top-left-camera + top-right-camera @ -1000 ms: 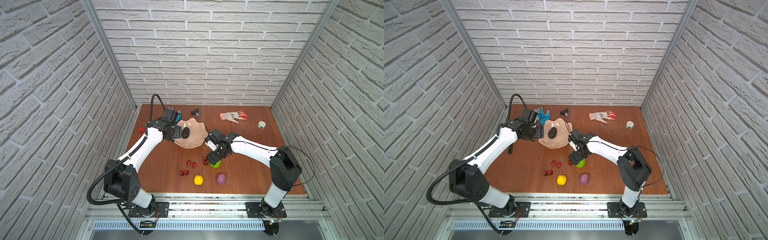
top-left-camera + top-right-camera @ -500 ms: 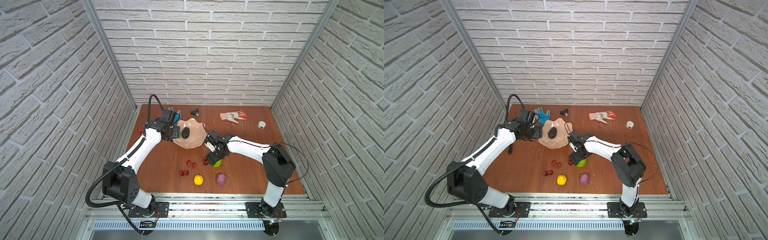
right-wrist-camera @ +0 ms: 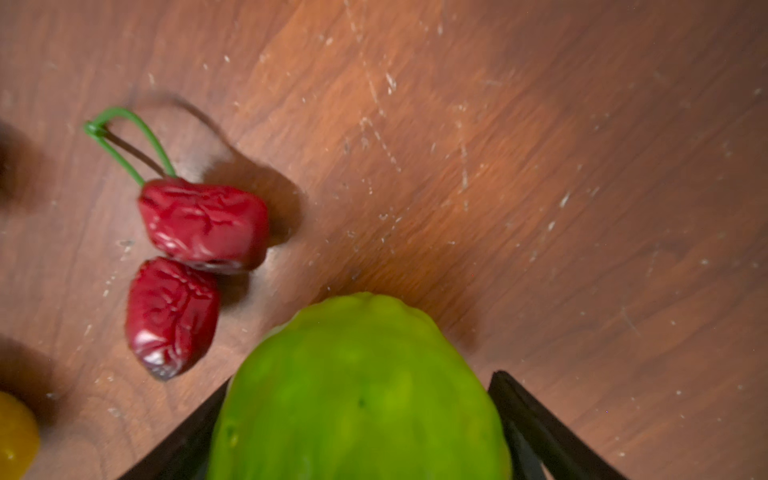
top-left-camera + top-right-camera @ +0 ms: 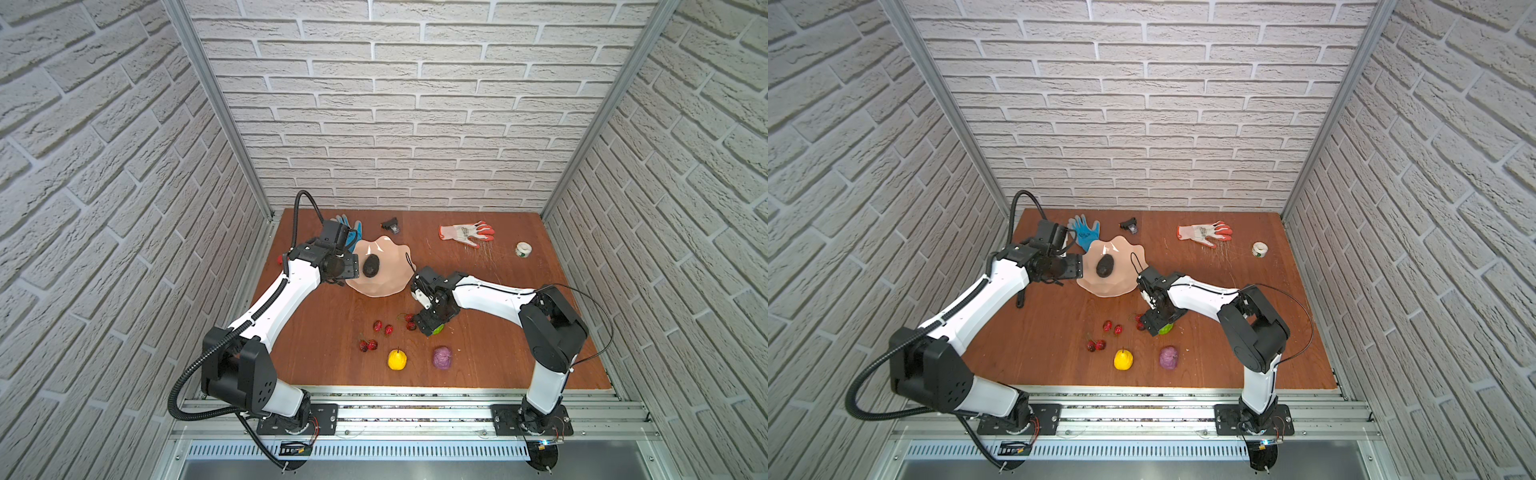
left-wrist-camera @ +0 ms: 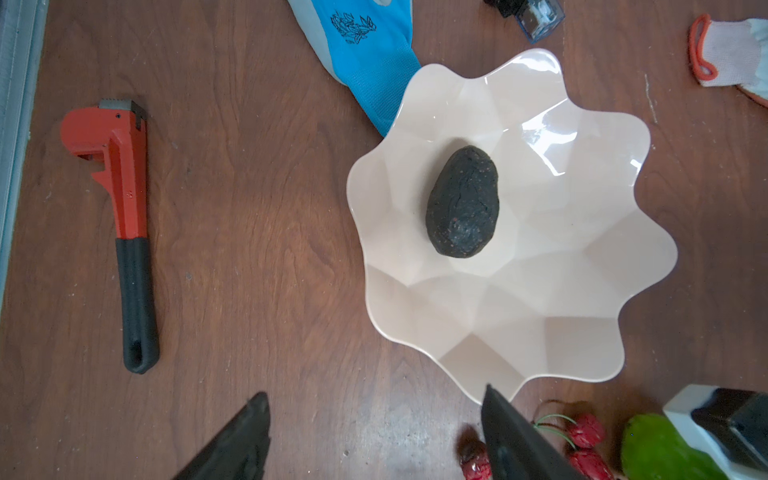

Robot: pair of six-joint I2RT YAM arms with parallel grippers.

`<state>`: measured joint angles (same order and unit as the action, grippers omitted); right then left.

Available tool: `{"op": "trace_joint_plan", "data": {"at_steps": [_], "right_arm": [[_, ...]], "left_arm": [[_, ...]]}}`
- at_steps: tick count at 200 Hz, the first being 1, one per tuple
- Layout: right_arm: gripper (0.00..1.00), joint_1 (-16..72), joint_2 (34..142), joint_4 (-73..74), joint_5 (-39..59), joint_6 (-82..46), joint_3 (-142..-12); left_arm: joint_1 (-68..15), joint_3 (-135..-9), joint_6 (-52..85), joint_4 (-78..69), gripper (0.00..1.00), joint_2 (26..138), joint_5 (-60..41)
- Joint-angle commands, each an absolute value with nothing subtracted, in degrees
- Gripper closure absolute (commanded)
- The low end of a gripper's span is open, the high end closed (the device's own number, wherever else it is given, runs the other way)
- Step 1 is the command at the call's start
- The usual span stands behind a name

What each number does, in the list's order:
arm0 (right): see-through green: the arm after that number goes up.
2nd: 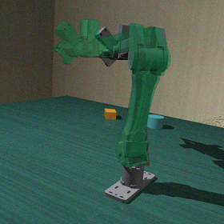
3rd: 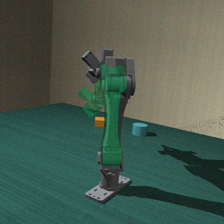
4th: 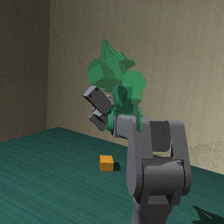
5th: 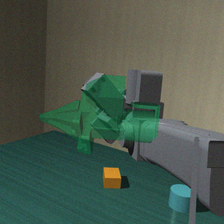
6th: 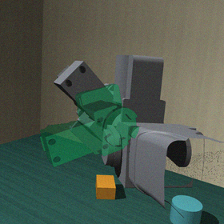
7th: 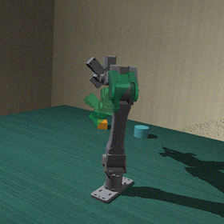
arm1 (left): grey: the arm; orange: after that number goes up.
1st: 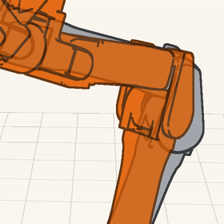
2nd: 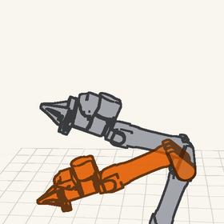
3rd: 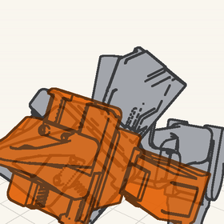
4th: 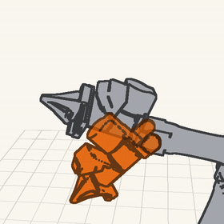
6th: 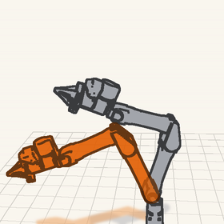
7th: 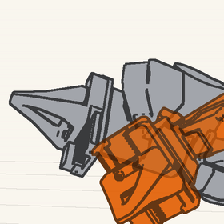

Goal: Place and organize the fake fruits in the fruit bowl
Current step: 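Grasp the green fruit with the right gripper while the left gripper withdraws, then lift the green fruit with the right gripper and carry it over the bowl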

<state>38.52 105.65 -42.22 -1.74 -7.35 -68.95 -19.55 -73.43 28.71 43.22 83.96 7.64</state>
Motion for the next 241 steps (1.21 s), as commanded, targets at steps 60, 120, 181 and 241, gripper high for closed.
{"op": "trace_joint_plan", "data": {"at_steps": [60,120,181,241], "right_arm": [[0.28,38.85,103.5,-40.15,-3.28,-7.62,-68.21],[0.36,38.73,100.7,-43.95,-3.72,-6.74,-70.05],[0.39,37.03,96.99,-52.3,-2.81,-4.7,-78.02],[0.41,36.47,98.02,-57.91,-2.93,-0.12,-91.78]], "left_arm": [[-19.16,-72.25,29.88,42.18,0.21,82.09,7.73],[-19.17,-72.47,30.5,41.77,0.21,82.24,7.87],[-17.79,-72.06,32.31,40.99,0.21,81.58,8.05],[-13.15,-71.63,34.85,41.52,0.21,80.8,3.43]]}}
